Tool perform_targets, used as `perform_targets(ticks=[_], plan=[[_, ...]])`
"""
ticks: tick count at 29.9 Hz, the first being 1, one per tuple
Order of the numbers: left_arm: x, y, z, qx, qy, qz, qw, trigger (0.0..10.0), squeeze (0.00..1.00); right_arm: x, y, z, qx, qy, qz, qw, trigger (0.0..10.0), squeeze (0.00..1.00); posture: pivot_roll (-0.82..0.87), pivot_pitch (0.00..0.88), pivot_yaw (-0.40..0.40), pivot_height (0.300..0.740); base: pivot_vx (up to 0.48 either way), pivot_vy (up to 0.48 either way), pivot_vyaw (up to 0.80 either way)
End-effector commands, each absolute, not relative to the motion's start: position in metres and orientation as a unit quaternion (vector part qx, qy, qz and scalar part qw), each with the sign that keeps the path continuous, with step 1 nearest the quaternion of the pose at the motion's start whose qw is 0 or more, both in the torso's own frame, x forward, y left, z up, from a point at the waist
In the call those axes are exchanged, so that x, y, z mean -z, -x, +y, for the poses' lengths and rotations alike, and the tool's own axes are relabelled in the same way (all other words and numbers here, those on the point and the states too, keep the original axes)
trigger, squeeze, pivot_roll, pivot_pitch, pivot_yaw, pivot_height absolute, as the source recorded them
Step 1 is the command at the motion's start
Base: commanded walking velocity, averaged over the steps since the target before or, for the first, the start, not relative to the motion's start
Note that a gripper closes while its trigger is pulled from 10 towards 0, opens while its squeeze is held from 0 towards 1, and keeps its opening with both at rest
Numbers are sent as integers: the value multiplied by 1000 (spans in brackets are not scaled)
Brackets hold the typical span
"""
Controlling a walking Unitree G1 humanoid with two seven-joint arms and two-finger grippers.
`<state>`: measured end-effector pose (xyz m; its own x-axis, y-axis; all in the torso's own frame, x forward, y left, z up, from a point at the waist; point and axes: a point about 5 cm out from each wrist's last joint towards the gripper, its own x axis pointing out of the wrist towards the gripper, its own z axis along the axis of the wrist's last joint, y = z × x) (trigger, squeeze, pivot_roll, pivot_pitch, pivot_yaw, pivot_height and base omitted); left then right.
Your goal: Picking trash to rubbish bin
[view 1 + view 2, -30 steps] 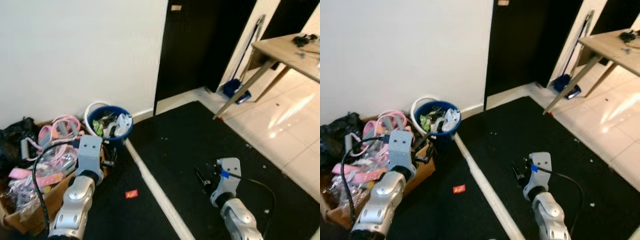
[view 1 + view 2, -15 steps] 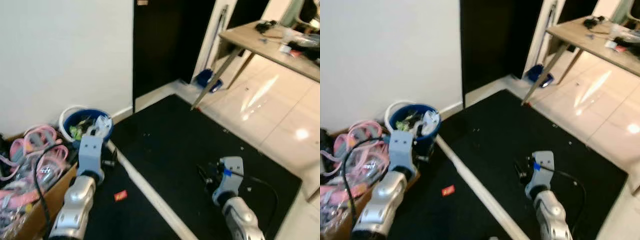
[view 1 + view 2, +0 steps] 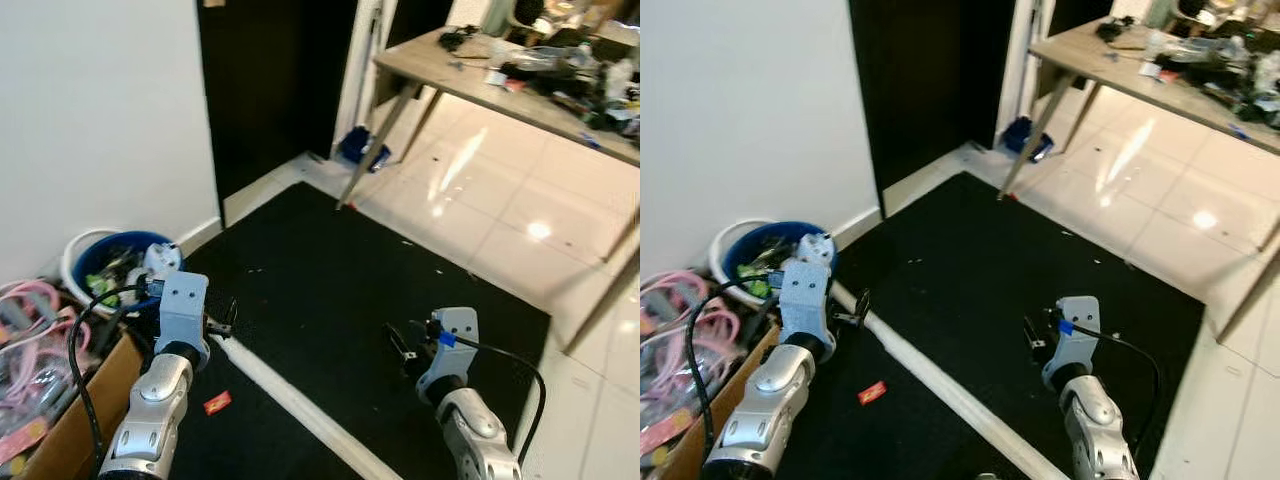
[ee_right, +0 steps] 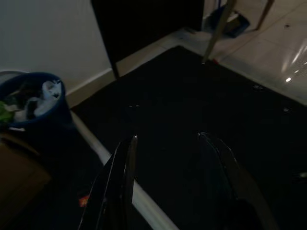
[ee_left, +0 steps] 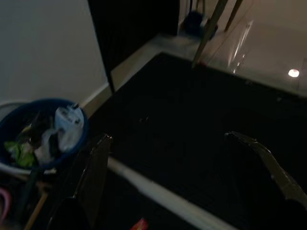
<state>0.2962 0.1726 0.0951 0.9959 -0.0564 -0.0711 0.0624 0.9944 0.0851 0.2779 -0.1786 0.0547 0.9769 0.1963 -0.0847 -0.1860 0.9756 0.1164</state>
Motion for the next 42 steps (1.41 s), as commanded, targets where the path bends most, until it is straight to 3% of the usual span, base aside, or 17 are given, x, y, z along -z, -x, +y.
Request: perform_targets(ticks=[1, 42], plan=[[-88, -294, 176, 23, -48, 49, 997, 10000, 0, -49, -273, -177, -100, -59, 61, 991, 10000, 0, -18, 123, -46, 740, 0, 0, -513], [-89, -295, 173, 22, -41, 39, 998, 10000, 0, -49, -274, -180, -105, -55, 63, 991, 10000, 0, -17, 84, -51, 740, 0, 0, -513]])
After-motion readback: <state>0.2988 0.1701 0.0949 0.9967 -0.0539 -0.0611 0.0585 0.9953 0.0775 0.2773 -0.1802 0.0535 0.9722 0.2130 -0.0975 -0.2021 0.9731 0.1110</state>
